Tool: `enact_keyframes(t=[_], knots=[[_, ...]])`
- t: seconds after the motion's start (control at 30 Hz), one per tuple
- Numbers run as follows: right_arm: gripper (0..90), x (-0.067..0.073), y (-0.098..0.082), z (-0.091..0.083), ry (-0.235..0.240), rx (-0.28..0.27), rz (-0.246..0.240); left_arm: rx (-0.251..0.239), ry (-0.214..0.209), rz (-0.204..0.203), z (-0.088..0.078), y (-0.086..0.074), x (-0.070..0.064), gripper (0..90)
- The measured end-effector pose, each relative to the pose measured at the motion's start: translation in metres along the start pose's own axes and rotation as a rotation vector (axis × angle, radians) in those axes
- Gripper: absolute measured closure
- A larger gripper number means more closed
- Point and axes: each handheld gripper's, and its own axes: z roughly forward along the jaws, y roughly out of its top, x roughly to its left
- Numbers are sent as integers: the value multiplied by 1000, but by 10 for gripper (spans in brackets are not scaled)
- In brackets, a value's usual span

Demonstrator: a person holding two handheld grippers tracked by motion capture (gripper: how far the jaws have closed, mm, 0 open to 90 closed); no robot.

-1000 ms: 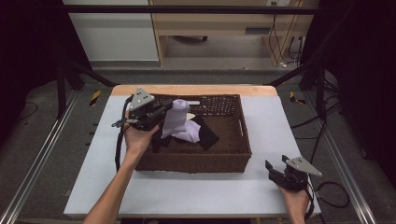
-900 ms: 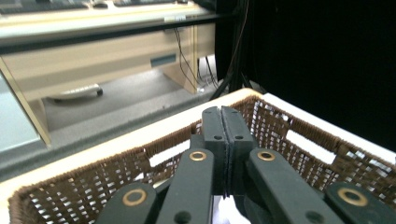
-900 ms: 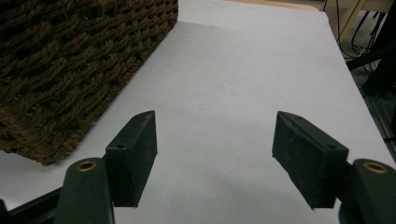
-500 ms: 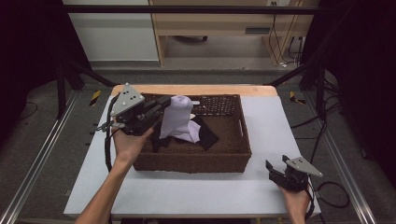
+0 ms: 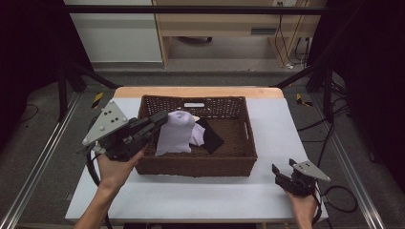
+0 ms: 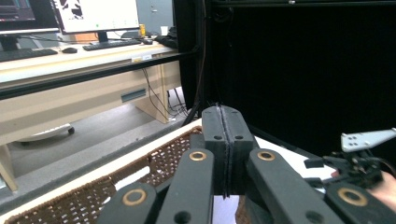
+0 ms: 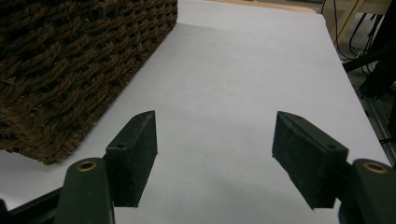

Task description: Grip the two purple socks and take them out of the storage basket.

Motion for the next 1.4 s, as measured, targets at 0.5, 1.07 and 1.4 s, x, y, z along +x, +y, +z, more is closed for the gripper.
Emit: enact_keyframes(t=[0.5, 1.07, 1.4], knots=[[311, 2, -2, 0, 1, 12, -6, 130, -61, -18, -8, -78, -20, 887], [313, 6, -6, 2, 4, 37, -14, 434, -66, -83, 26, -186, -22, 885], [306, 7, -6, 3, 3, 40, -28, 537, -36, -72, 38, -206, -27, 756]])
